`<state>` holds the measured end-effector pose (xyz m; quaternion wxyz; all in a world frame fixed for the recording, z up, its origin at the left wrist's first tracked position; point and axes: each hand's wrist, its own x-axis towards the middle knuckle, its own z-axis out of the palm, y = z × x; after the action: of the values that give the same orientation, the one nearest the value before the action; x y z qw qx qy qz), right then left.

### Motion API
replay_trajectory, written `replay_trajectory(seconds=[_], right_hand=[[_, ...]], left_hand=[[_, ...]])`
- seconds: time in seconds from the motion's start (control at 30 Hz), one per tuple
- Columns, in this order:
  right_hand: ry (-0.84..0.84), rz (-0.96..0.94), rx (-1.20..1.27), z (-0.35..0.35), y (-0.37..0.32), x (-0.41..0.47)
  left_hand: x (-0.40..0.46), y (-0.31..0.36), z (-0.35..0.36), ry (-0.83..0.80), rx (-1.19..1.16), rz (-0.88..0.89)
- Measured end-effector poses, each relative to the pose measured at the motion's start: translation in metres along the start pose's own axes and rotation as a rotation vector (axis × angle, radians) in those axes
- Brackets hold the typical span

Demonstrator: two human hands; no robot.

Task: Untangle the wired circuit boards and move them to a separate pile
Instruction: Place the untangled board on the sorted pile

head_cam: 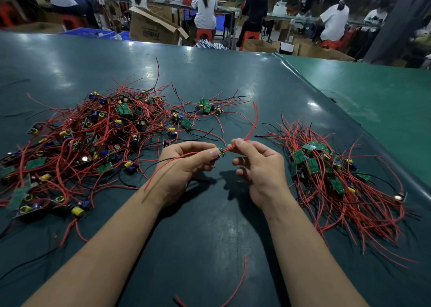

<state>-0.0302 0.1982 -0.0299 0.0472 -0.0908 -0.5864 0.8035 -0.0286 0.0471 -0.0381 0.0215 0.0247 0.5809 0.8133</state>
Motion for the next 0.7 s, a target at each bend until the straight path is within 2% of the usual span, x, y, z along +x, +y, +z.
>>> replay_trajectory(seconds=[0.3, 0.43, 0.7], right_hand=[[0.348, -0.169, 0.244, -0.017, -0.009, 0.014], [0.356, -0.147, 0.399, -0.015, -0.010, 0.015], [0.235, -0.059, 0.609, -0.019, -0.011, 0.015]], left_hand=[[0.000, 0.004, 0.000, -0.066, 0.003, -0.050], [-0.003, 0.006, 0.001, -0.109, -0.024, -0.056], [-0.002, 0.007, -0.003, -0.092, -0.064, -0.083]])
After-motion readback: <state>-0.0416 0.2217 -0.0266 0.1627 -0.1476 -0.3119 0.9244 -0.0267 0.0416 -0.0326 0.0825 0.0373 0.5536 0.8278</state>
